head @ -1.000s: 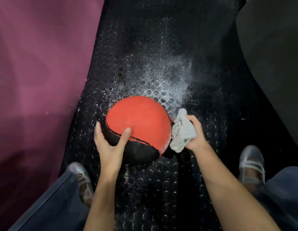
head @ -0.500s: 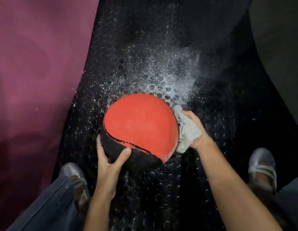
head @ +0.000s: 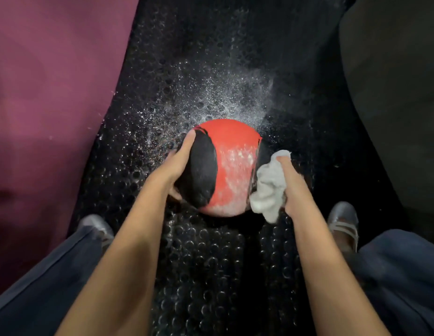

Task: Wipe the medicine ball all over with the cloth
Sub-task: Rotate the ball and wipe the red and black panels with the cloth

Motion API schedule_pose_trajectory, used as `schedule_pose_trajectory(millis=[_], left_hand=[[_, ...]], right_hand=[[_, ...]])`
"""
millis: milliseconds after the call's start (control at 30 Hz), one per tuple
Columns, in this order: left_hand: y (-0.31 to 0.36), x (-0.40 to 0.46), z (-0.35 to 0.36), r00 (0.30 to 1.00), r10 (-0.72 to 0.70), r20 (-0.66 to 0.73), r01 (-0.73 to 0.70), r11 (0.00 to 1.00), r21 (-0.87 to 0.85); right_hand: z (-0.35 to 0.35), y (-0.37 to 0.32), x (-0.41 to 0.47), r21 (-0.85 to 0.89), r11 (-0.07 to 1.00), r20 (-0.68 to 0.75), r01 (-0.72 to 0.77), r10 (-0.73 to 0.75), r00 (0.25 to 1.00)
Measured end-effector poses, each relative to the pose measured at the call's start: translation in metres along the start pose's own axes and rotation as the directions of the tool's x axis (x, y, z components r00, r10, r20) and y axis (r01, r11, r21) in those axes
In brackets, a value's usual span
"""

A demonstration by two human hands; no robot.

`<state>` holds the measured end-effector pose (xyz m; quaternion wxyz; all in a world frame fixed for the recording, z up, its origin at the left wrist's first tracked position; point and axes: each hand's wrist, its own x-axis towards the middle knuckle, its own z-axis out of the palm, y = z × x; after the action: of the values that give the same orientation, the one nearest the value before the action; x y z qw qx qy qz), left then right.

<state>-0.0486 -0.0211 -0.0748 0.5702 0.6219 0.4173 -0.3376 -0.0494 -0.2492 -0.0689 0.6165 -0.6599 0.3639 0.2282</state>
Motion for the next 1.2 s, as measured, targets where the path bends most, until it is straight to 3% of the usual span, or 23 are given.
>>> schedule_pose_trajectory(millis=[100,200,267,333,367,433,600,733,800,867,933,1000,1067,1200], left_hand=[[0.014,0.005,0.004,0.987,0.09,-0.133,-0.079,0.993,0.086],[0.011,0.0,0.003,0.934,0.308,-0.18,-0.233,0.91,0.344],[0.009,-0.008,-0.001,0.85,0.506,-0.145,-0.35,0.749,0.563],[0.007,-0.02,-0.006,0.742,0.67,-0.024,-0.447,0.521,0.727],[0.006,-0.024,-0.008,0.709,0.703,0.047,-0.476,0.429,0.767],[0.005,-0.031,-0.014,0.715,0.68,0.162,-0.494,0.327,0.806],[0.012,-0.052,-0.021,0.835,0.458,0.306,-0.474,0.313,0.823],[-0.005,-0.052,-0.017,0.83,0.493,0.262,-0.424,0.25,0.871],[-0.017,-0.052,-0.014,0.816,0.534,0.223,-0.402,0.247,0.881],[-0.029,-0.056,-0.008,0.821,0.544,0.174,-0.367,0.268,0.891],[-0.043,-0.063,0.003,0.819,0.564,0.109,-0.327,0.301,0.896],[-0.054,-0.069,0.013,0.81,0.584,0.05,-0.303,0.344,0.889],[-0.061,-0.072,0.019,0.817,0.576,0.0,-0.277,0.393,0.877],[-0.054,-0.075,0.008,0.836,0.547,-0.035,-0.231,0.41,0.882]], right_hand=[[0.014,-0.016,0.003,-0.061,0.998,-0.033,-0.003,0.001,0.999],[0.022,-0.034,0.01,-0.24,0.964,-0.073,-0.112,0.097,0.993],[0.022,-0.044,0.006,-0.313,0.941,-0.112,-0.129,0.098,0.989],[0.021,-0.047,-0.002,-0.334,0.94,-0.11,-0.074,0.04,0.993],[0.018,-0.045,-0.003,-0.35,0.935,-0.097,-0.051,0.018,0.995],[0.016,-0.043,-0.01,-0.383,0.924,-0.077,0.001,-0.034,0.996],[0.009,-0.044,-0.028,-0.561,0.819,-0.114,0.123,-0.224,0.968],[-0.002,-0.053,-0.038,-0.572,0.807,-0.193,0.147,-0.307,0.932],[-0.008,-0.054,-0.042,-0.748,0.641,-0.182,0.173,-0.448,0.875],[-0.009,-0.05,-0.046,-0.913,0.363,-0.082,0.186,-0.61,0.788],[-0.001,-0.044,-0.049,-0.964,0.166,0.043,0.208,-0.675,0.737],[0.012,-0.037,-0.051,-0.961,0.052,0.165,0.27,-0.676,0.718],[0.02,-0.029,-0.052,-0.935,0.04,0.232,0.351,-0.682,0.694],[0.021,-0.023,-0.05,-0.812,0.297,0.191,0.502,-0.677,0.71]])
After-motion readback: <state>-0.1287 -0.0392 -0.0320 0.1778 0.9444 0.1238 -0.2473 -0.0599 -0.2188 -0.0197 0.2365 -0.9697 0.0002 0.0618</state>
